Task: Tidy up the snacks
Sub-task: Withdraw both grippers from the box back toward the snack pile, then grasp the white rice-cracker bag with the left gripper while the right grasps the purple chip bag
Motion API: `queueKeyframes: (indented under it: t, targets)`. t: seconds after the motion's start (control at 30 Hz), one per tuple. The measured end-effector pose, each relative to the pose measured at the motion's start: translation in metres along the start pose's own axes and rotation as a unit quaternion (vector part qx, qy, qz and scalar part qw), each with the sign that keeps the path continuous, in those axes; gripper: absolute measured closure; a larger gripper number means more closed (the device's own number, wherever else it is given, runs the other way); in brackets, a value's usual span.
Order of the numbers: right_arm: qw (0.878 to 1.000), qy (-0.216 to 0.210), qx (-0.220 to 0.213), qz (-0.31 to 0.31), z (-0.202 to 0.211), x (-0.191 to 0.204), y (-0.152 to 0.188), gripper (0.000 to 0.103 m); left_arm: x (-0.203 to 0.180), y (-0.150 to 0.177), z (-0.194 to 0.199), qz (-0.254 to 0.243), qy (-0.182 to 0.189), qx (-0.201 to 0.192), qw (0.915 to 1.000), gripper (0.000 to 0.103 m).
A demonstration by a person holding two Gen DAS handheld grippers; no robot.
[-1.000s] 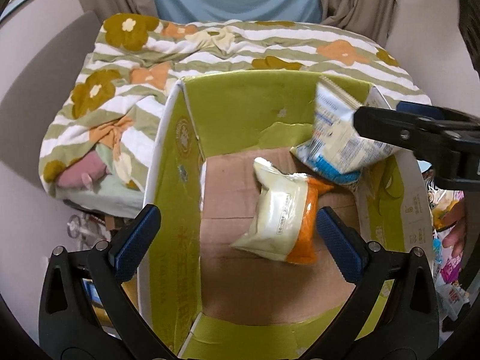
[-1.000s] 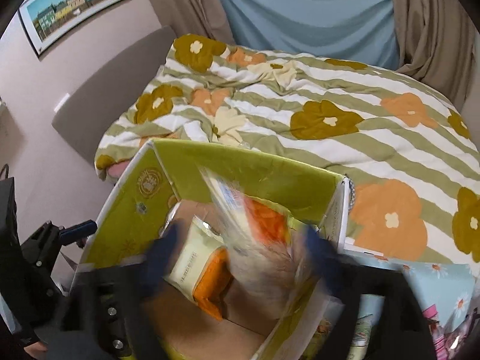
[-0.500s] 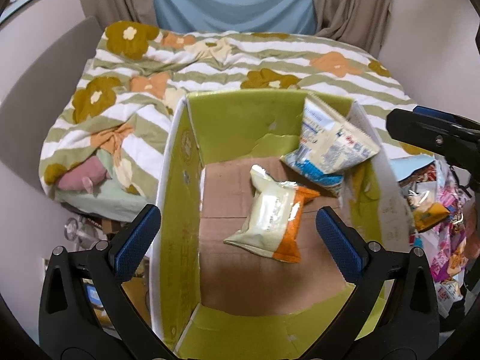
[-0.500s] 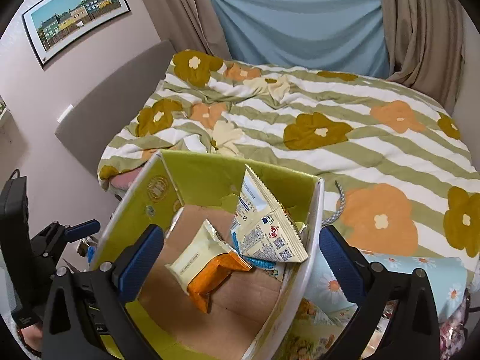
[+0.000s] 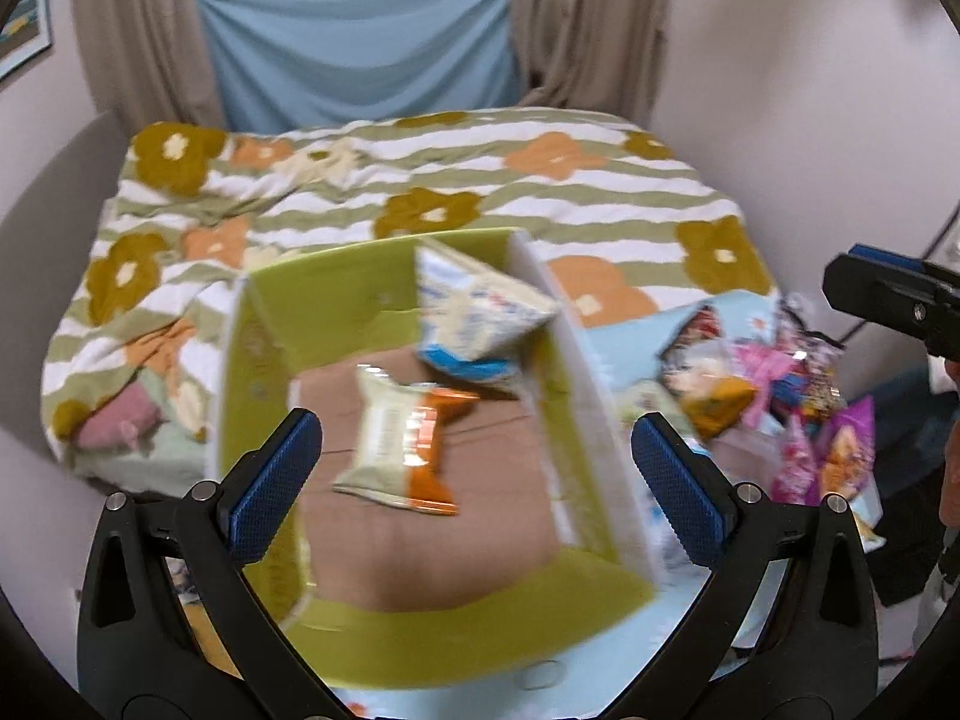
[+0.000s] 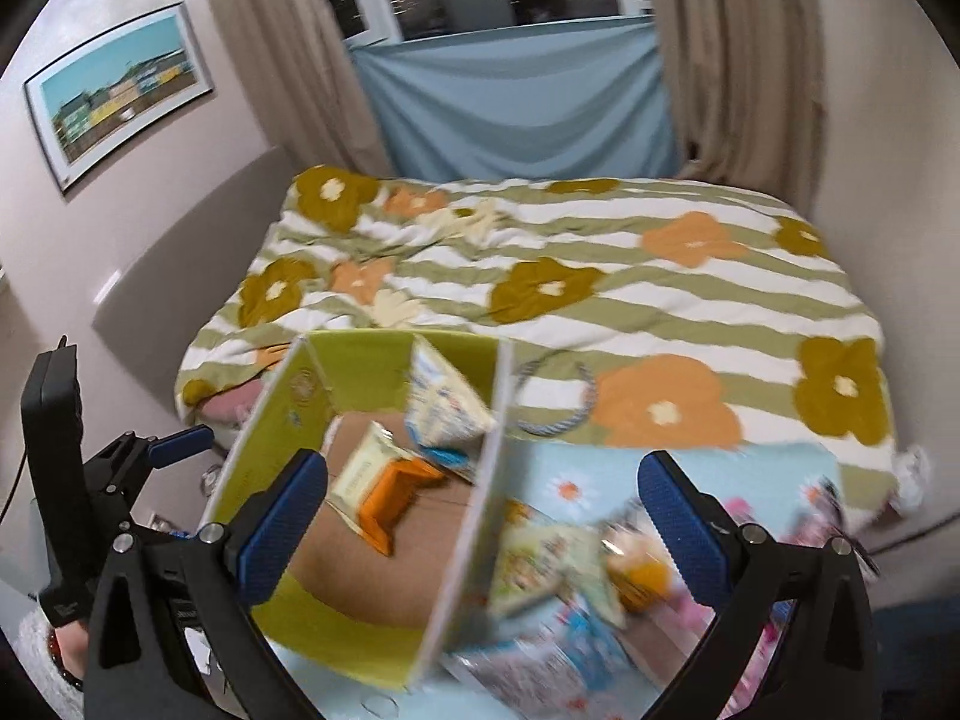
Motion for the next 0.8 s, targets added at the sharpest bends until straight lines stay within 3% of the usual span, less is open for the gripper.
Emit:
queueKeyframes:
  t: [0.37,0.8]
  targets:
    - [0.996,0.080,0.006,-0.027,0.078,-0.098,0.080,0.000,-0.106,0.056,0.004,-0.013,0.031,0.027,0.9991,0.000]
    - [0.995,0.055,0.046,-0.064,0.105,-0.180,0.182,0.000,-0.222,0.151,-0.017,-0.038,0.046,0.093,0.9939,0.000]
Point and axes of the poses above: each gripper's, at about its wrist camera, not at the fingertips, and z roughly against the way its jaws point, x to its left, y to its underside, the point moved 7 cm from there along -z, roughly the way its jaws point, and after that the axes turned 12 degrees about z, right-handed, at the moved point
